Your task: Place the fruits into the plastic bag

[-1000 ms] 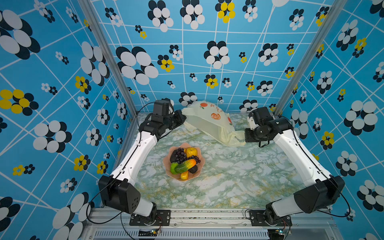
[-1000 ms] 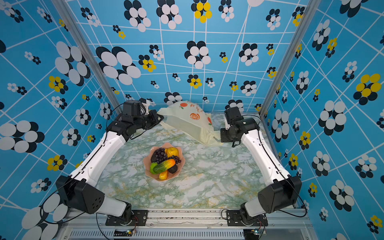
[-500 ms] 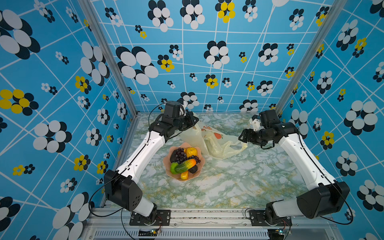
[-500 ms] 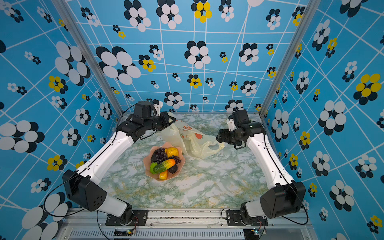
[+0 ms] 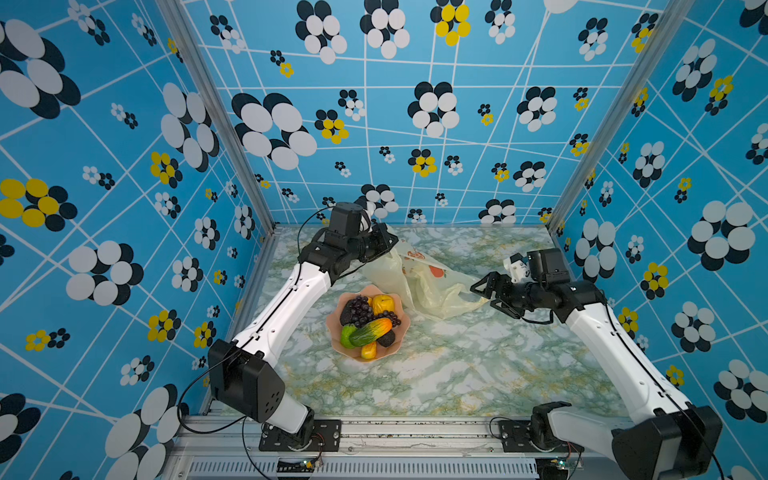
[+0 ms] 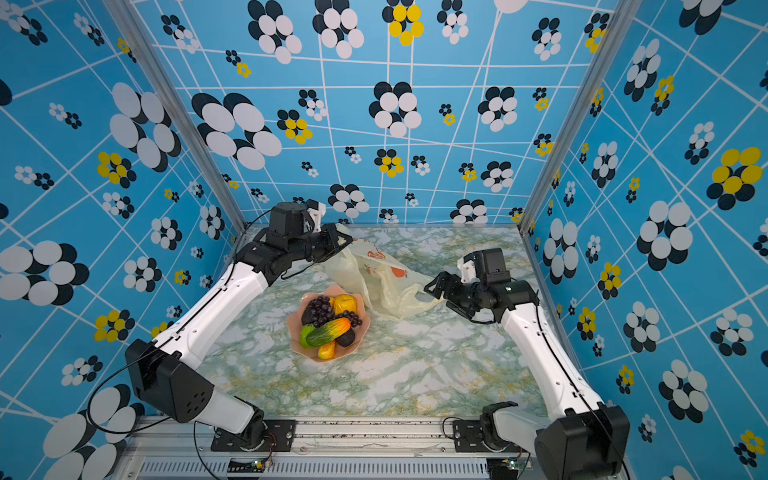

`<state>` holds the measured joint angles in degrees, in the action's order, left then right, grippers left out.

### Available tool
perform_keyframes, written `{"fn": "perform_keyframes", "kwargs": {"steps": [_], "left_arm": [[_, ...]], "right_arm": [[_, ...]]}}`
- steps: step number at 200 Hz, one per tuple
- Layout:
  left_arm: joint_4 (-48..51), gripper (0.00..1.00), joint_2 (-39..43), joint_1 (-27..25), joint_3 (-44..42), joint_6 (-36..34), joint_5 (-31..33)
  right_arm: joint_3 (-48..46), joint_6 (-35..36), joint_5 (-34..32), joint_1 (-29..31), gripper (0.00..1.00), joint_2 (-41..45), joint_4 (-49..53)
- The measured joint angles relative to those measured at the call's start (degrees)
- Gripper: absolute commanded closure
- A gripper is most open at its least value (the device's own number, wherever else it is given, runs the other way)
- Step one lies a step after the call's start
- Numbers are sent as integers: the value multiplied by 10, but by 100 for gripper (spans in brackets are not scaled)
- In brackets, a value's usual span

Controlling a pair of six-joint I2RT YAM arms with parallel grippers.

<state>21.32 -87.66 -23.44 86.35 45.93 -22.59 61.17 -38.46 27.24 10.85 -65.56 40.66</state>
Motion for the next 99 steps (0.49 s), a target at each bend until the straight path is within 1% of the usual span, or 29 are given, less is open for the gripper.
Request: {"fn": "perform_keyframes", "kwargs": {"steps": [25,45,69,75,89,99], "left_arm": [[0,100,0,-7,0,2,1],[1,100,0,-12,1,2,1],[3,100,-1,-15,7,5,4],[3,100,-1,-17,8,6,5],[3,100,-1,-18,10,7,7],[3,100,-1,-19,11,8,7]], "right_arm": [[-47,-60,-16,12,26,45,-50],[-63,-96,-34,38,31,46,-80],[-67,-123,-56,79,37,44,-102],[-70,-130,-61,88,40,45,-109],[-80,-143,-76,98,51,48,-120],[-89,-153,-89,100,61,52,-125]]}}
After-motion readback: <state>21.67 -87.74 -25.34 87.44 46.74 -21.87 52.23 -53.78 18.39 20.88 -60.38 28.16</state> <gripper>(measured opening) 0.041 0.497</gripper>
